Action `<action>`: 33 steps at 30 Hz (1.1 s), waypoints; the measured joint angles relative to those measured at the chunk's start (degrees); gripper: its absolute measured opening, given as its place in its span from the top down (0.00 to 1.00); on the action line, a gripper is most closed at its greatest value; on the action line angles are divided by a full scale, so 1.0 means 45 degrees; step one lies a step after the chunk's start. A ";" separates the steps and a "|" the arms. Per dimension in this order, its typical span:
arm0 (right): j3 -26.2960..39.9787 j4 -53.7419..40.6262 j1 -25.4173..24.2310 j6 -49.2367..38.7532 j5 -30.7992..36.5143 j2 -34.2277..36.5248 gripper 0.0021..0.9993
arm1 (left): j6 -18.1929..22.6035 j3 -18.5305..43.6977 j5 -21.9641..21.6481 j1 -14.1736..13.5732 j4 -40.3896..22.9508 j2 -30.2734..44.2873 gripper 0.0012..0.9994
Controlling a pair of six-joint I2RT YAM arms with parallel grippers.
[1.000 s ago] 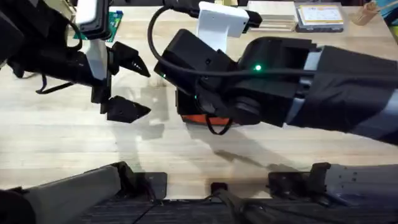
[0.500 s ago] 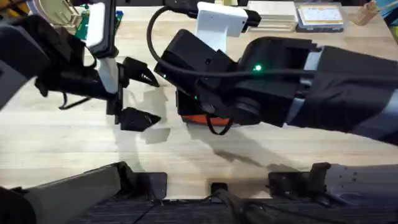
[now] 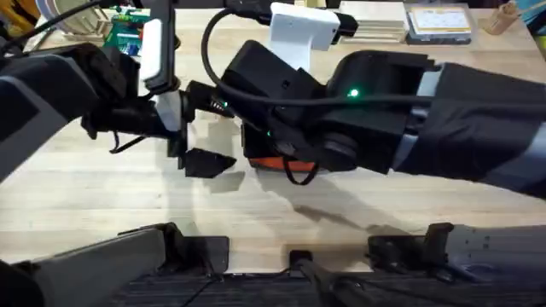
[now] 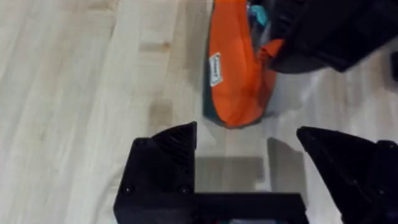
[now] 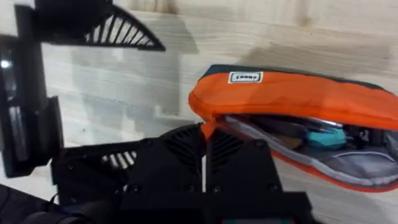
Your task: Unzip the bag, pick up the pens from the table one at a time and place them inside, then zip the bag closed.
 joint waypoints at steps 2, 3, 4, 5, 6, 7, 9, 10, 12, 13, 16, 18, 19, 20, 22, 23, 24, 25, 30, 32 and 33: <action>0.0000 -0.0001 0.0000 0.0000 0.0005 0.0000 0.97 | -0.0450 0.0000 0.0009 -0.0307 0.0468 -0.0001 0.01; 0.0000 -0.0001 0.0000 0.0000 0.0005 0.0000 0.97 | -0.0680 0.0000 0.0005 -0.0474 0.0649 0.0000 0.01; 0.0000 -0.0001 0.0000 0.0000 0.0010 0.0000 0.97 | -0.0873 0.0000 0.0009 -0.0607 0.0815 0.0000 0.01; 0.0000 -0.0001 0.0000 0.0000 0.0010 0.0000 0.97 | -0.1074 0.0000 0.0009 -0.0754 0.0983 -0.0001 0.01; 0.0000 -0.0001 0.0000 0.0000 0.0010 0.0000 0.97 | -0.1237 0.0000 0.0009 -0.0862 0.1103 0.0000 0.01; 0.0000 -0.0001 0.0000 0.0000 0.0010 0.0000 0.97 | -0.1422 0.0000 0.0012 -0.0987 0.1203 0.0000 0.01; 0.0000 -0.0001 0.0000 0.0000 0.0010 0.0000 0.97 | -0.1670 0.0000 0.0014 -0.1184 0.1287 0.0000 0.01; 0.0000 -0.0001 0.0000 0.0000 0.0010 0.0000 0.97 | -0.1750 0.0000 0.0014 -0.1263 0.1293 0.0026 0.01; 0.0000 -0.0001 0.0000 0.0000 0.0010 0.0000 0.97 | -0.1871 0.0000 0.0033 -0.1398 0.1296 0.0205 0.01; 0.0000 -0.0001 0.0000 0.0000 0.0010 0.0000 0.97 | -0.1929 0.0000 0.0068 -0.1460 0.1300 0.0397 0.01; 0.0000 -0.0001 0.0000 0.0000 0.0014 0.0000 0.97 | -0.2005 0.0000 0.0309 -0.1561 0.1410 0.1131 0.01; 0.0000 -0.0001 0.0000 0.0000 0.0010 0.0000 0.97 | -0.2061 0.0000 0.0572 -0.1584 0.1608 0.1685 0.01; 0.0000 -0.0001 0.0000 0.0000 0.0010 0.0000 0.97 | -0.2067 0.0000 0.0740 -0.1584 0.1730 0.1963 0.01; 0.0000 -0.0001 0.0000 0.0000 0.0012 0.0000 0.97 | -0.2071 0.0000 0.0920 -0.1584 0.1846 0.2210 0.01; 0.0000 -0.0001 0.0000 0.0000 0.0010 0.0000 0.97 | -0.2110 0.0000 0.1225 -0.1589 0.1992 0.2674 0.01; 0.0000 -0.0001 0.0000 0.0000 0.0013 0.0000 0.97 | -0.2116 0.0000 0.1352 -0.1607 0.2044 0.2853 0.01; 0.0000 -0.0001 0.0000 0.0000 0.0011 0.0000 0.97 | -0.2142 0.0000 0.1461 -0.1645 0.2101 0.3038 0.01; 0.0000 -0.0001 0.0000 0.0000 0.0015 0.0000 0.97 | -0.2153 0.0000 0.1564 -0.1697 0.2103 0.3192 0.01; 0.0000 -0.0001 0.0000 0.0000 0.0012 0.0000 0.97 | -0.2165 -0.0010 0.1809 -0.2083 0.2115 0.3412 0.01; 0.0000 -0.0001 0.0000 0.0000 0.0015 0.0000 0.97 | -0.2168 -0.0010 0.1891 -0.2187 0.2128 0.3410 0.01; 0.0000 -0.0001 0.0000 0.0000 0.0012 0.0000 0.97 | -0.2180 -0.0010 0.1930 -0.2206 0.2142 0.3412 0.01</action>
